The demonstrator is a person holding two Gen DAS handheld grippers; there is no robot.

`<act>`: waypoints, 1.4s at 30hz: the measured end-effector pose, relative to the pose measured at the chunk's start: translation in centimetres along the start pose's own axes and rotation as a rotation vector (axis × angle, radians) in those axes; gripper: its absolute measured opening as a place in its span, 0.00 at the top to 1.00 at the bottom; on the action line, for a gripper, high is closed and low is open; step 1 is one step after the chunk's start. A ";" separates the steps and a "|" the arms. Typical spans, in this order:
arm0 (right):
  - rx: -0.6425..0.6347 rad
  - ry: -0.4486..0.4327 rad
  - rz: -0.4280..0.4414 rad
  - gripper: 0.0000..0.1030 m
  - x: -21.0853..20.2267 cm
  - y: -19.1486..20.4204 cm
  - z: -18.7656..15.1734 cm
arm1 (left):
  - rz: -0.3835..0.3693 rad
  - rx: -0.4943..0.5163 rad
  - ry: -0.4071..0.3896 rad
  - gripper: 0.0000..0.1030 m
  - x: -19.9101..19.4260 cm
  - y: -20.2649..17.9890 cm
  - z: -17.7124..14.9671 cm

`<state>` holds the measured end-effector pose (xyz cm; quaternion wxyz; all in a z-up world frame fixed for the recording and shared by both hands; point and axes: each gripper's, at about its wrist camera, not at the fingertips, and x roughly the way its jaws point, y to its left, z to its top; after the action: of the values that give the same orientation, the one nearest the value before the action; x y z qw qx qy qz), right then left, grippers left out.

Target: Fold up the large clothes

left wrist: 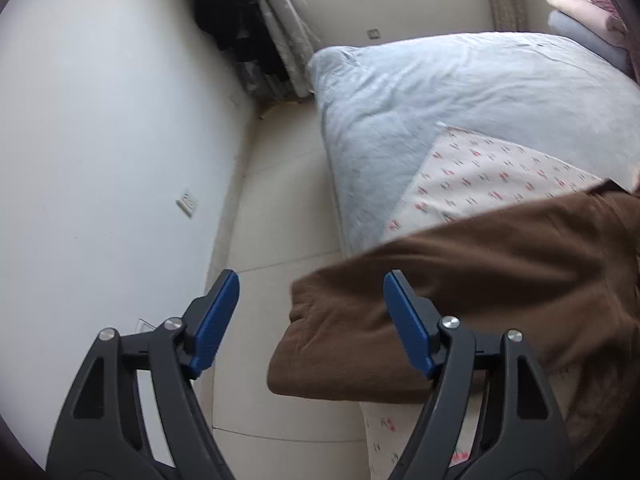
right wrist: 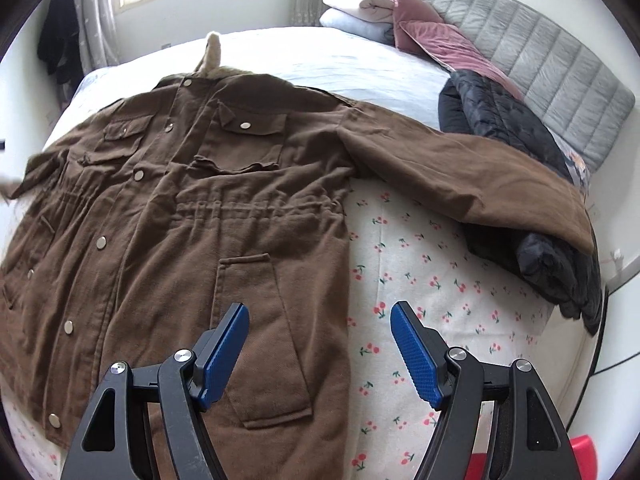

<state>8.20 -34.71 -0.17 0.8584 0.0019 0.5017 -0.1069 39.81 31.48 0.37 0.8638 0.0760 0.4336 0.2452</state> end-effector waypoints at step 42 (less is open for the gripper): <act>0.354 -0.232 0.758 0.88 -7.5 -2.5 -8.9 | -1.310 -0.007 0.156 0.89 -21.3 -5.0 -23.0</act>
<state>-3.46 -34.83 2.14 0.8742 0.3212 0.3395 0.1319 12.78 14.88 -0.25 0.8007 -0.2243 0.4507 -0.3248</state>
